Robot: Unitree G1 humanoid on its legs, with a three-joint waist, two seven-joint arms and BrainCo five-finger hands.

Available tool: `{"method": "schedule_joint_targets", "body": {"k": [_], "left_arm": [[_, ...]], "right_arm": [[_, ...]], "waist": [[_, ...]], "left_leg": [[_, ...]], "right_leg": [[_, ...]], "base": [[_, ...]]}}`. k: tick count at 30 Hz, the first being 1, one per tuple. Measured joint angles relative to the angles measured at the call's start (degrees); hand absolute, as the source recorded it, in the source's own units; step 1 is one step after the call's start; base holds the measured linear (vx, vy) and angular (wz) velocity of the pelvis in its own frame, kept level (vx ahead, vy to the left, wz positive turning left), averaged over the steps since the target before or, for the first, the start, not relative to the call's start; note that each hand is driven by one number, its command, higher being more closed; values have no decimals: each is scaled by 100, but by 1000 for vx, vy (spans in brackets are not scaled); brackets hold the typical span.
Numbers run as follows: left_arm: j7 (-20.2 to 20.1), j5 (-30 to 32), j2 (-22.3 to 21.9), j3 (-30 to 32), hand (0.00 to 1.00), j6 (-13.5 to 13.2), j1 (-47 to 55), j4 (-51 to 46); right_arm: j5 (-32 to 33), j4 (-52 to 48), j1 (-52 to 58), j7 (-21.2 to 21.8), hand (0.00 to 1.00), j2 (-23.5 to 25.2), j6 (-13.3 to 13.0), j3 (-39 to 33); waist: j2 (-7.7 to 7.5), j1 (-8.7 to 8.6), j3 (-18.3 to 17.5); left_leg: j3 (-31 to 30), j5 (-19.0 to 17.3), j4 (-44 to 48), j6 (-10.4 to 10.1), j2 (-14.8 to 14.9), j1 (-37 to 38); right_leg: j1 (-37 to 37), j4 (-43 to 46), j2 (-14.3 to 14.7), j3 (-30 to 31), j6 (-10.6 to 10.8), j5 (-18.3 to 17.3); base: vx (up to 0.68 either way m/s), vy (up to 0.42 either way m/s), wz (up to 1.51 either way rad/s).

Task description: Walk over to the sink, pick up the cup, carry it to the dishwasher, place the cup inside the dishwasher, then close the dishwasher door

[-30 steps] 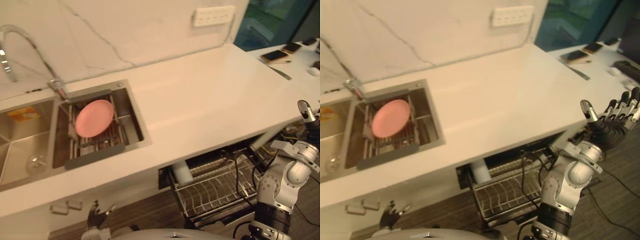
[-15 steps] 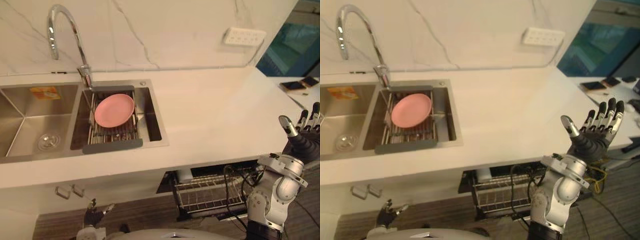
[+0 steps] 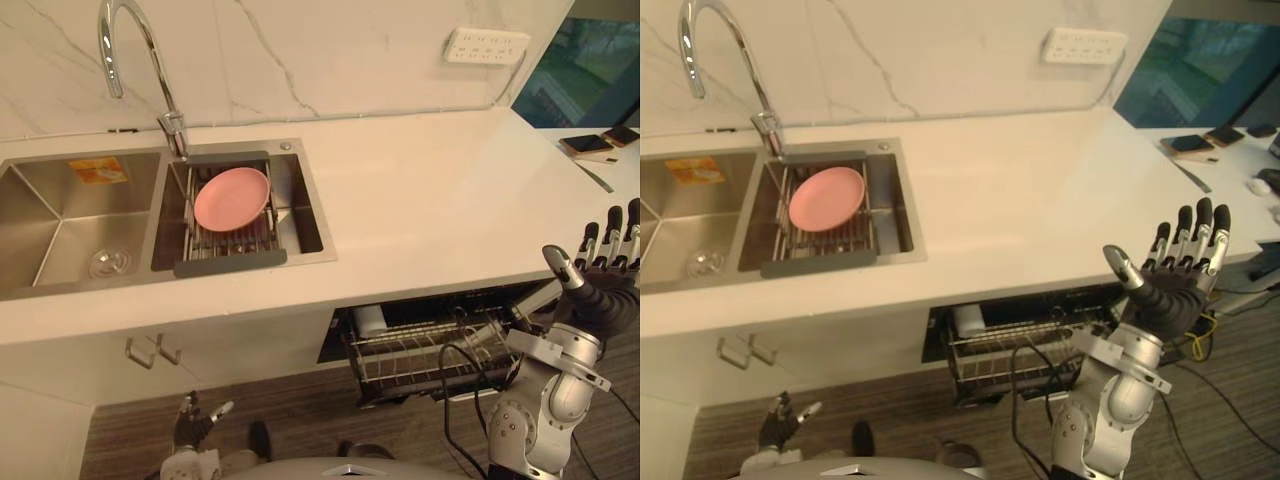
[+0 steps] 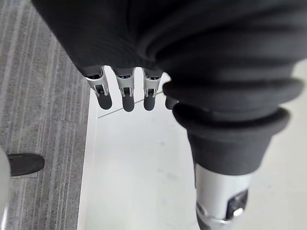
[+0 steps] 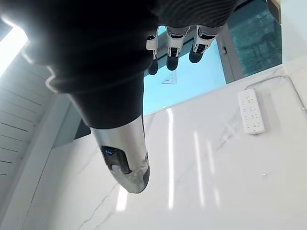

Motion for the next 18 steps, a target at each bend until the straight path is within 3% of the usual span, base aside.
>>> {"method": "schedule_joint_targets", "body": {"k": [4, 11, 13, 15, 16, 17, 18], "left_arm": [[-69, -342, 118, 0, 0, 25, -27, 143], [-97, -840, 130, 276, 0, -15, 90, 189], [-68, -875, 97, 443, 0, -91, 108, 180], [16, -871, 57, 480, 0, -120, 145, 183], [20, -865, 48, 490, 0, -118, 215, 185], [22, -860, 34, 489, 0, -117, 259, 184], [21, -860, 18, 489, 0, -105, 264, 199]], "right_arm": [[-2, 64, -5, 437, 0, -16, 49, 52], [-2, 484, -134, 597, 0, -254, 306, 215], [-2, 483, -231, 602, 0, -262, 316, 267], [-3, 452, -288, 596, 0, -387, 321, 215], [-4, 455, -263, 584, 0, -497, 353, 173], [-9, 452, -268, 572, 0, -584, 352, 150], [-14, 461, -324, 558, 0, -686, 353, 114]], "waist": [[-2, 12, 0], [26, 128, -1], [70, 149, 124], [211, 166, 331], [224, 171, 383], [150, 163, 413], [149, 158, 413]], "left_leg": [[-61, 1, 1, -49, -6, -36], [-323, 8, 49, -74, -40, -29], [-372, -337, 824, -83, -12, -387], [-254, -846, 1740, -241, 140, -765], [221, -1219, 2056, -370, 357, -763], [601, -1365, 2322, -503, 510, -776], [672, -1424, 2717, -263, 652, -868]], "right_leg": [[64, -67, -1, -53, 52, 66], [282, -168, -6, -434, 41, 49], [309, -92, -27, -535, 37, 9], [494, 23, -37, -745, 0, -117], [649, 79, -117, -875, 18, -196], [699, 135, -260, -1005, 63, -281], [740, 265, -448, -1083, 152, -392]], "base": [[74, -1, 6], [31, -11, 23], [-25, 4, 28], [-89, 41, 46], [-100, 113, 64], [-47, 166, 70], [-12, 148, 49]]}}
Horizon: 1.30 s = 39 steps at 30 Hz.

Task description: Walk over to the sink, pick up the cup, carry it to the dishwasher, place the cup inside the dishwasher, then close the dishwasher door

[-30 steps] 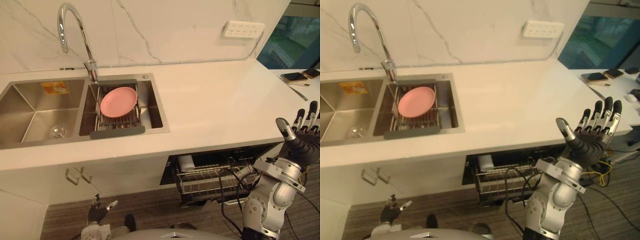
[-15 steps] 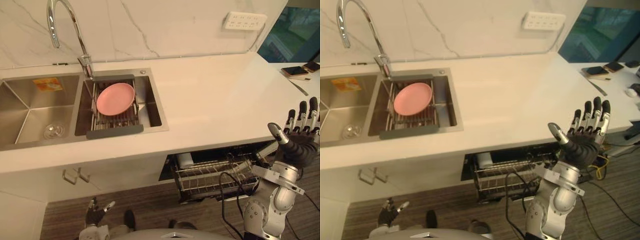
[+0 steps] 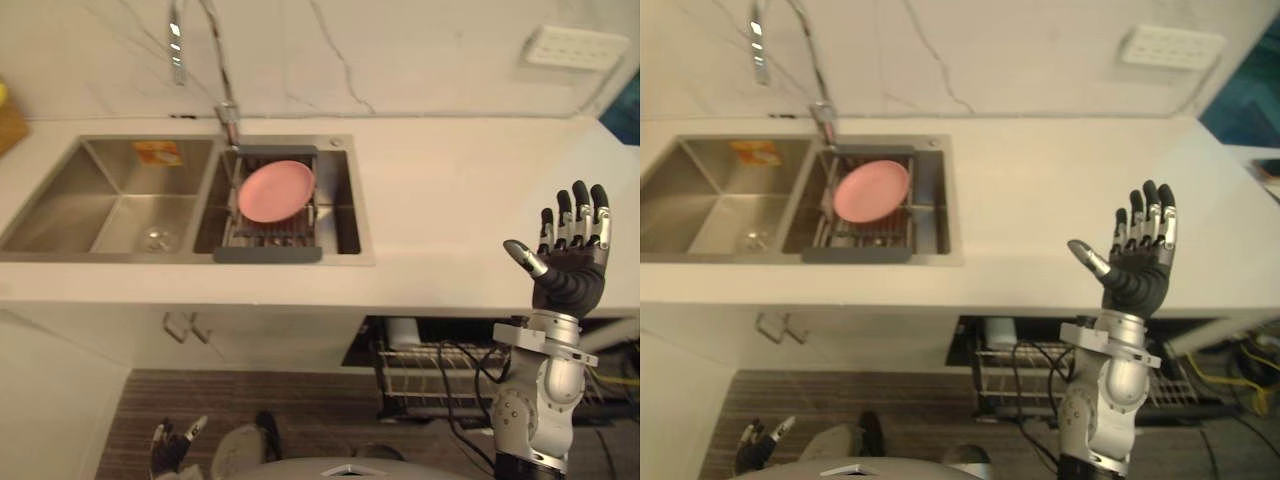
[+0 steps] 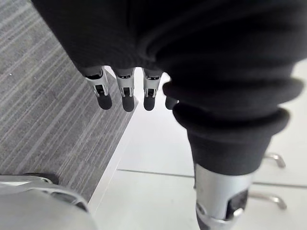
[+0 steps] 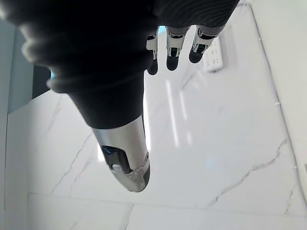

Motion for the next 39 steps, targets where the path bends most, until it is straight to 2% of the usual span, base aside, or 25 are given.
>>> {"method": "schedule_joint_targets", "body": {"k": [1, 3, 4, 5, 6, 7, 8, 9, 10, 12, 13, 14, 15, 16, 17, 18, 19, 20, 21, 25, 28, 33, 39], "left_arm": [[0, 0, -1, 2, 0, 17, 27, 15], [42, 81, -28, 18, 0, 35, 133, 107], [93, 122, -71, 16, 0, 35, 178, 108], [145, 173, -72, 55, 0, 37, 166, 146], [153, 210, -57, 82, 0, 24, 166, 125], [165, 212, 18, 103, 0, 21, 117, 117], [164, 216, 80, 121, 0, 21, 66, 116], [162, 229, 98, 121, 0, 14, 51, 108], [161, 254, 72, 103, 0, 5, 12, 114], [122, 487, 138, -3, 0, -13, 5, 110], [118, 786, 186, -90, 0, 0, -36, 119], [123, 859, 188, -111, 0, 20, -43, 120], [134, 864, 159, -151, 0, 32, -31, 121], [139, 859, 192, -186, 0, 35, -8, 112], [138, 868, 271, -273, 0, 34, 4, 114], [138, 881, 309, -294, 0, 31, 5, 111], [136, 885, 365, -314, 0, 26, -3, 104], [136, 885, 385, -316, 0, 25, -48, 98], [137, 885, 390, -321, 0, 25, -99, 84], [137, 883, 362, -389, 0, 25, -114, -127], [121, 850, 361, -477, 0, 27, -122, -126], [110, 838, 361, -447, 0, 32, -137, -71], [112, 896, 397, -441, 0, 36, -128, 17]], "right_arm": [[-7, 0, -19, 0, 0, -37, 0, -37], [-5, 5, -36, 4, 0, -152, 4, -123], [-6, 10, -42, 10, 0, -217, 9, -161], [-1, 71, -46, 13, 0, -197, 32, -201], [0, 74, -53, 35, 0, -202, 69, -202], [3, 76, -98, 50, 0, -206, 99, -206], [4, 82, -218, 50, 0, -206, 115, -212], [4, 88, -288, 49, 0, -206, 115, -222], [4, 139, -405, 47, 0, -205, 114, -252], [-26, 218, -418, -50, 0, -191, 115, -336], [-64, 214, -412, -242, 0, -82, 142, -339], [-62, 216, -401, -282, 0, -24, 153, -314], [-50, 216, -394, -330, 0, 34, 148, -264], [-45, 216, -381, -385, 0, 86, 144, -102], [-52, 208, -365, -411, 0, 140, 110, -96], [-52, 204, -343, -450, 0, 142, 75, -94], [-56, 197, -307, -516, 0, 139, -7, -95], [-66, 175, -299, -630, 0, 95, -130, -102], [-96, 153, -308, -648, 0, 89, -238, -82], [-169, 151, -322, -635, 0, -12, -280, 57], [-541, 152, -382, -621, 0, -32, -162, 112], [-1271, -246, -354, -378, 0, -66, 140, 108], [-2594, -251, -392, -130, 0, -822, 372, 375]], "waist": [[1, 2, -1], [129, -63, -69], [200, -86, -105], [108, -110, -109], [48, -112, -116], [-77, -133, -111], [-127, -135, -111], [-123, -131, -112], [-94, -116, -112], [-111, -91, -131], [-92, -46, -169], [-47, -23, -196], [-51, 14, -200], [-98, 89, -211], [-142, 46, -215], [-166, -2, -229], [-185, -45, -245], [-276, -55, -302], [-271, -23, -310], [-210, -16, -376], [-185, 19, -406], [-209, 15, -427], [-290, 17, -495]], "left_leg": [[-8, -4, 101, 26, 83, -16], [-94, 263, -213, 59, 539, 118], [-210, 453, -461, -218, 639, 247], [-99, 551, -431, -306, 366, 320], [-104, 485, -354, -216, 273, 289], [-211, 334, -57, -99, 127, 151], [-425, 109, 256, -94, 50, 11], [-492, -54, 421, -139, 51, -45], [-493, -366, 705, -198, 82, -114], [-418, -780, 1114, -157, 99, -270], [-162, -1093, 1337, -104, 116, -342], [-44, -1127, 1278, -44, 120, -314], [107, -1108, 1153, -1, 163, -272], [406, -992, 828, 18, 201, -187], [457, -855, 522, 60, 198, -63], [456, -775, 373, 71, 196, -27], [457, -655, 165, 72, 175, 23], [397, -474, 20, 88, 158, 97], [300, -394, -7, 91, 104, 125], [299, -271, -222, 109, 47, 174], [303, -132, -551, 46, 14, 355], [305, 70, -1037, -12, -89, 482], [297, 624, -2037, -47, -276, 883]], "right_leg": [[14, 39, -88, -13, 45, -29], [-14, 179, -293, -18, 287, -79], [-55, 244, -364, -3, 418, -102], [-69, 294, -659, 57, 517, -57], [-79, 258, -738, 63, 561, 11], [-73, 158, -896, 138, 684, 109], [-71, 44, -981, 203, 818, 209], [-67, -15, -990, 268, 891, 264], [-70, -118, -1026, 388, 964, 343], [-113, -263, -1053, 533, 892, 406], [-295, -302, -1162, 654, 494, 442], [-395, -290, -1204, 607, 49, 424], [-552, -124, -1238, 599, -165, 442], [-966, 336, -1163, 569, -85, 462], [-1082, 470, -825, 551, 99, 350], [-1067, 439, -615, 568, 165, 304], [-1022, 300, -305, 593, 179, 286], [-848, -74, -96, 480, 145, 460], [-753, -292, -35, 443, 123, 646], [-583, -708, -7, 416, 94, 897], [-540, -798, 31, 401, 28, 990], [-557, -869, 28, 290, 59, 1026], [-563, -877, 14, 266, 50, 1060]], "base": [[44, 169, 32], [104, 243, 13], [134, 328, -1], [117, 275, -11], [129, 298, -16], [99, 263, -28], [74, 257, -34], [39, 272, -50], [-2, 299, -53], [-64, 372, -57], [-86, 322, -63], [-66, 275, -77], [-62, 195, -92], [-18, 188, -93], [14, 147, -73], [92, 76, -20], [113, 20, -5], [135, 11, -14], [117, 1, -17], [90, 1, 0], [-14, -13, -1], [-70, -47, -4], [-83, -26, 4]]}}
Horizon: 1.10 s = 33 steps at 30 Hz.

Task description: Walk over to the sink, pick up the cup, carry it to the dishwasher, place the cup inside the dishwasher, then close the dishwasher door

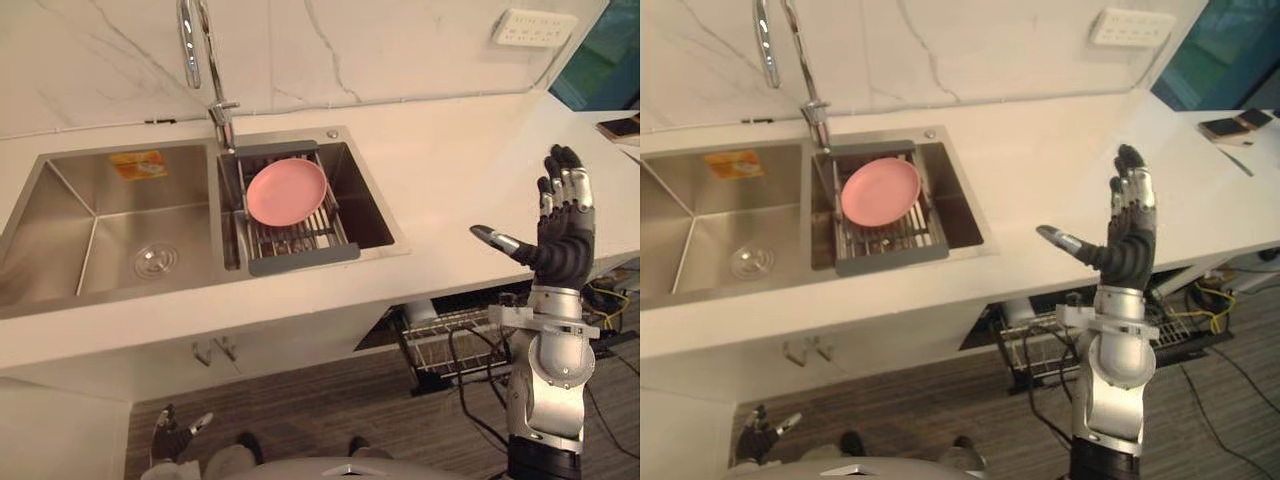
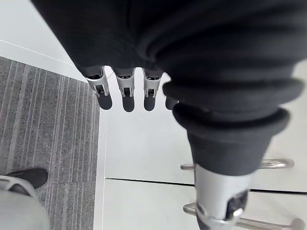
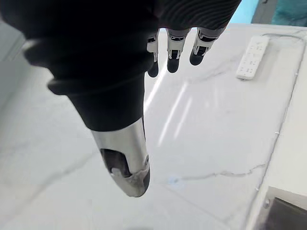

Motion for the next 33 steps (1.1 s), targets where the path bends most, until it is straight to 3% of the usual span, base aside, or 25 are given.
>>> {"method": "schedule_joint_targets", "body": {"k": [3, 8, 11, 18, 24, 30, 33], "left_arm": [[-20, 7, 38, -50, 0, 44, 0, 90], [-69, 203, 91, -54, 0, 216, -10, 84], [-129, 214, 95, -63, 0, 311, -6, 86], [-161, 246, 280, -105, 0, 536, 38, 77], [-238, 329, 435, -106, 0, 690, -56, -54], [-238, 328, 590, -108, 0, 734, -207, -380], [-238, 323, 687, -109, 0, 739, -362, -457]], "right_arm": [[-468, 56, -230, 192, 0, -531, 176, 217], [-1159, 1059, -1463, 554, 0, -1376, 665, 897], [-1620, 1612, -1936, 716, 0, -1642, 784, 1280], [-2257, 2655, -2852, 1048, 0, -1886, 974, 2038], [-2918, 3631, -3511, 1030, 0, -1906, 988, 2543], [-3400, 4263, -4219, 747, 0, -1982, 1035, 2913], [-3592, 4539, -4576, 555, 0, -2094, 1177, 3107]], "waist": [[6, -6, -53], [7, 42, -69], [11, 194, -74], [-192, 491, -150], [-324, 691, -125], [-404, 888, 187], [-430, 971, 358]], "left_leg": [[-75, 443, -688, -14, -61, 246], [-299, 636, -688, -15, -58, 195], [-469, 759, -689, -2, -47, 83], [-691, 941, -689, 27, -17, -234], [-899, 1055, -688, 49, -13, -440], [-1002, 1171, -688, 40, 58, -680], [-1081, 1240, -687, 33, 80, -882]], "right_leg": [[3, 0, 39, -120, 2, -2], [39, 48, 55, -296, 36, -40], [0, 107, 55, -421, -17, -98], [-155, 21, 114, -607, -81, -6], [-194, -33, 154, -796, -118, 63], [-350, -79, 242, -889, -179, 132], [-501, -104, 285, -953, -199, 189]], "base": [[-77, -28, 13], [-91, -10, 19], [-109, 4, 30], [-58, 3, 18], [-28, 5, 16], [-31, -1, 8], [-26, -5, 12]]}}
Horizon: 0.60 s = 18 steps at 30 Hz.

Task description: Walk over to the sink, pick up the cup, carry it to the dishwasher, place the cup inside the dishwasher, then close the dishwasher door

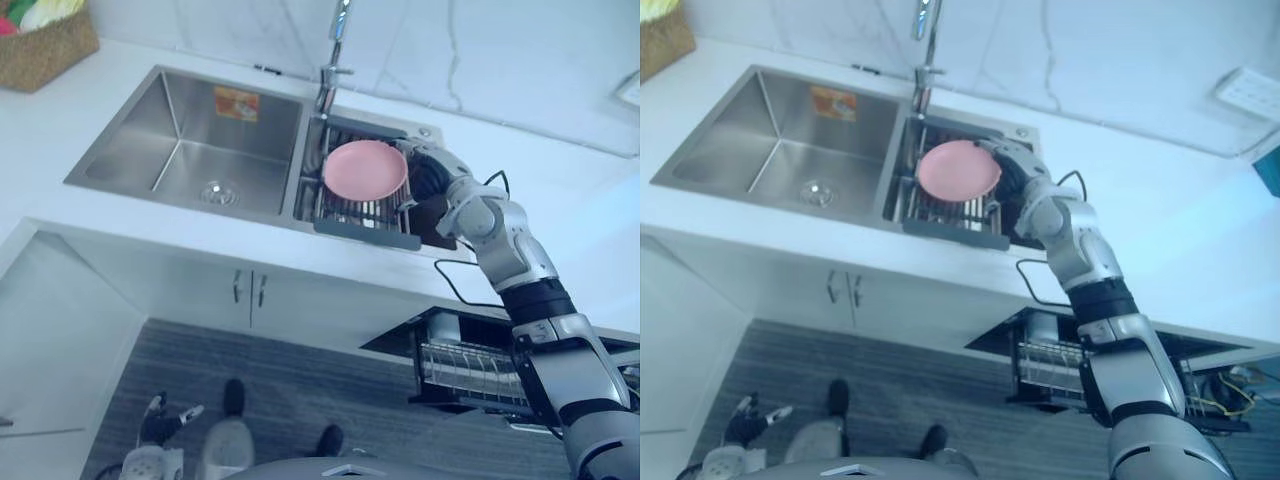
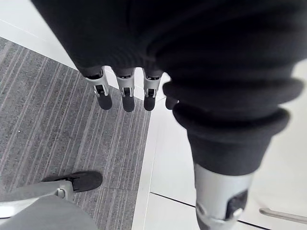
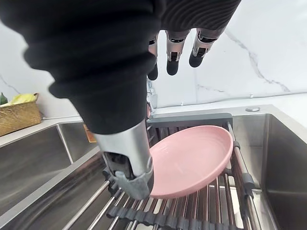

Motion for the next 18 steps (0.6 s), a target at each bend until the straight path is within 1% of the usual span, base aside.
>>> {"method": "schedule_joint_targets", "body": {"k": [1, 3, 5, 8, 10, 12, 14, 18], "left_arm": [[0, 0, 15, 1, 0, 2, -23, -43], [3, -11, 78, 3, 0, 5, -122, -152], [5, -13, 91, 3, 0, 5, -175, -154], [6, -38, 102, 2, 0, 4, -289, -198], [6, -118, 107, 1, 0, 3, -331, -286], [7, -124, 126, -2, 0, 2, -356, -362], [9, -130, 184, -9, 0, 1, -413, -370], [10, -239, 263, -87, 0, 1, -445, -411]], "right_arm": [[-1, 45, -75, -11, 0, -35, 29, 43], [-4, 297, -311, -172, 0, -44, 97, 50], [-11, 465, -477, -204, 0, -65, 130, 173], [-18, 477, -524, -391, 0, -120, 246, 243], [-108, 552, -653, -401, 0, -120, 319, 245], [-222, 699, -763, -408, 0, -124, 360, 252], [-230, 770, -863, -408, 0, -125, 439, 275], [-230, 881, -974, -404, 0, -261, 467, 495]], "waist": [[-4, 26, 60], [-14, 108, 199], [-16, 144, 222], [-31, 213, 379], [-31, 221, 505], [-38, 224, 526], [-37, 227, 621], [-41, 245, 656]], "left_leg": [[0, 7, 0, 0, 4, -18], [-26, 35, 1, 2, 13, -137], [-29, 48, 2, 8, 13, -224], [-56, 66, 2, 29, 13, -260], [-68, 67, 2, 26, 14, -278], [-76, 71, 3, 23, 13, -360], [-79, 80, 3, 34, 12, -366], [-78, 74, 3, 19, 21, -497]], "right_leg": [[-4, -15, 13, 0, -10, 22], [-46, -132, 52, -40, -20, 111], [-121, -153, 58, -49, -8, 134], [-131, -169, 67, -80, 22, 156], [-143, -168, 70, -90, 22, 156], [-223, -164, 69, -97, 23, 157], [-225, -165, 69, -102, 23, 157], [-362, -158, 75, -99, 22, 159]], "base": [[-3, -1, 6], [2, -4, 6], [23, 1, 4], [27, 4, 4], [6, 3, 2], [0, 0, 0], [32, 12, 2], [11, 1, 0]]}}
